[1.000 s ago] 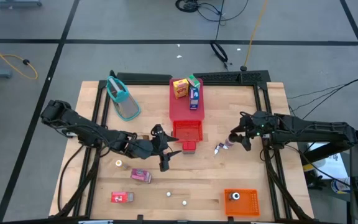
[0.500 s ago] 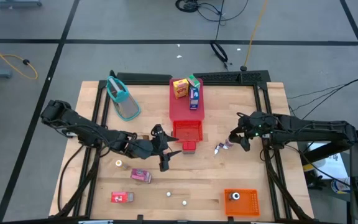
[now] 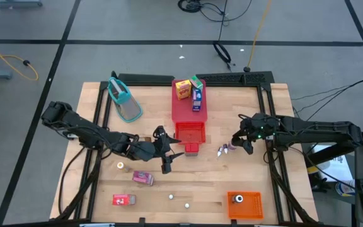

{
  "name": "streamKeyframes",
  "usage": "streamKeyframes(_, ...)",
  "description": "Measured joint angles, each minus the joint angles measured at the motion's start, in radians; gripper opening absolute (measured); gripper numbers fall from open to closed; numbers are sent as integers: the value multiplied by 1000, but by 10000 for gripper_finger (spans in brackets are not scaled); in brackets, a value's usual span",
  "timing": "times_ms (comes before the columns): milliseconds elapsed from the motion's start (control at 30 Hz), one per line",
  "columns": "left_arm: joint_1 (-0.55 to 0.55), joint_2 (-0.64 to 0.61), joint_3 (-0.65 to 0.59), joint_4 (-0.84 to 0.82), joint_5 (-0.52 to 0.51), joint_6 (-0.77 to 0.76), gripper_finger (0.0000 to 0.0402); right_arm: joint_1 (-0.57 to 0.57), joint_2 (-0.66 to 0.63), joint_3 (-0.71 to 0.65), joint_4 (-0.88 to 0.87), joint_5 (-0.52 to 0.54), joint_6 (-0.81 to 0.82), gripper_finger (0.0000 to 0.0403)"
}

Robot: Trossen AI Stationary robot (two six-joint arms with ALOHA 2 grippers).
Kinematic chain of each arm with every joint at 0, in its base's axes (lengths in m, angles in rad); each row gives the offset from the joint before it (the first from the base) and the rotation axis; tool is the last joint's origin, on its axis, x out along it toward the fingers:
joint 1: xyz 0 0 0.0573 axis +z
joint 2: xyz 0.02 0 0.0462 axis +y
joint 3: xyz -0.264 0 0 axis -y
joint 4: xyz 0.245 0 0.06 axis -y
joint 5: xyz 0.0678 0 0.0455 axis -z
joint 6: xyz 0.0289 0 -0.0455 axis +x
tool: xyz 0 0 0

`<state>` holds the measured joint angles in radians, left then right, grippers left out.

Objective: Pick & Place Kitchen Items
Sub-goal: Put the black seasoning bottle into the red bin

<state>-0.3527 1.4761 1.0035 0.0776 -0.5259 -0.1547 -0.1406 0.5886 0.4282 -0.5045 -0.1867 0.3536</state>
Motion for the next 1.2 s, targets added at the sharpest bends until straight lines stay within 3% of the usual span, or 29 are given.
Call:
streamKeyframes(467, 0, 0, 0, 0, 0, -1, 227, -1, 63, 1, 20, 50, 13, 194)
streamKeyframes(900, 0, 0, 0, 0, 0, 0, 228, -1, 32, -2, 49, 50, -4, 195)
streamKeyframes(1200, 0, 0, 0, 0, 0, 2, 227, -2, -26, 62, -101, 50, -28, 183)
